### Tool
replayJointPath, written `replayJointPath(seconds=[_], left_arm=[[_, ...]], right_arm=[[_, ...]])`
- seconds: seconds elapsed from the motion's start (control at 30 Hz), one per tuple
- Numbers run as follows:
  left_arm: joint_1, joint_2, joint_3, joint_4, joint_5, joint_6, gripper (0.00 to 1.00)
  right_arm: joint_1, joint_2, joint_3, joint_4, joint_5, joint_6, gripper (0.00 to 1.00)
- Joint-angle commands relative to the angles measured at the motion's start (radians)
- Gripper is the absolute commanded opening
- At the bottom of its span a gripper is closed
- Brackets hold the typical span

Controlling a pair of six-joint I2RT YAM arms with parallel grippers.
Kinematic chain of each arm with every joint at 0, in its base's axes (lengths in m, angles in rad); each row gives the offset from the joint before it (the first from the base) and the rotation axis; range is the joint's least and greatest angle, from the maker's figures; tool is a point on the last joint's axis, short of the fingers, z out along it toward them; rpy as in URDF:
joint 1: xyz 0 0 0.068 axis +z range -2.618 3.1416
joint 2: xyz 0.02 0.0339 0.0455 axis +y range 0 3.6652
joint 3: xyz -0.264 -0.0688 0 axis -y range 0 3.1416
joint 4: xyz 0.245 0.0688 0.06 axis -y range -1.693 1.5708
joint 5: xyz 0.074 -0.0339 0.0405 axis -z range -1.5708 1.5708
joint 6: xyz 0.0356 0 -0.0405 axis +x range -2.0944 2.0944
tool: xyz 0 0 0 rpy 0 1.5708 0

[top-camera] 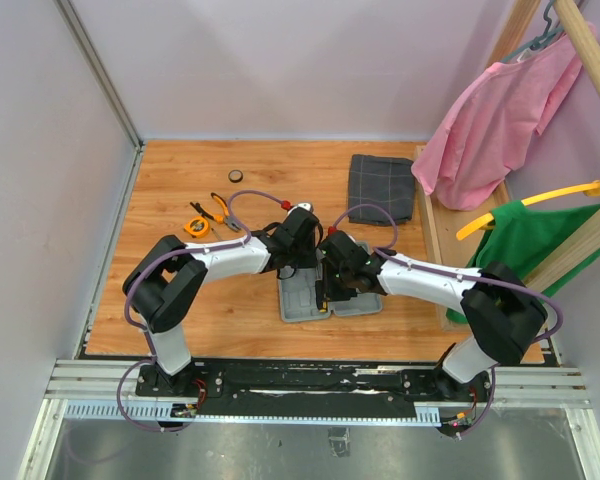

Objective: Sort the tools into containers
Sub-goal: Adjust the screwdriver in the storage box.

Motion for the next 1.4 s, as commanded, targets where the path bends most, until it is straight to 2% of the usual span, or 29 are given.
replayJointPath(seconds=[0.0, 0.8, 1.17, 1.37], left_arm=[[0.010, 0.007, 0.031, 0.011, -0.013, -0.011, 0.23], [0.032, 0.011, 0.032, 0.015, -0.018, -0.010, 0.23], [0.035, 0.035, 0.025, 0.072, 0.045, -0.012, 0.22], [0.034, 0.049, 0.031, 0.054, 0.034, -0.013, 0.16]], right_arm=[[0.020, 0.043, -0.013, -0.081, 0.044, -0.005, 0.13], [0.027, 0.060, 0.011, -0.095, 0.041, -0.018, 0.12], [0.029, 0.065, 0.012, -0.097, 0.044, -0.019, 0.12], [0.028, 0.061, 0.010, -0.097, 0.046, -0.020, 0.11]])
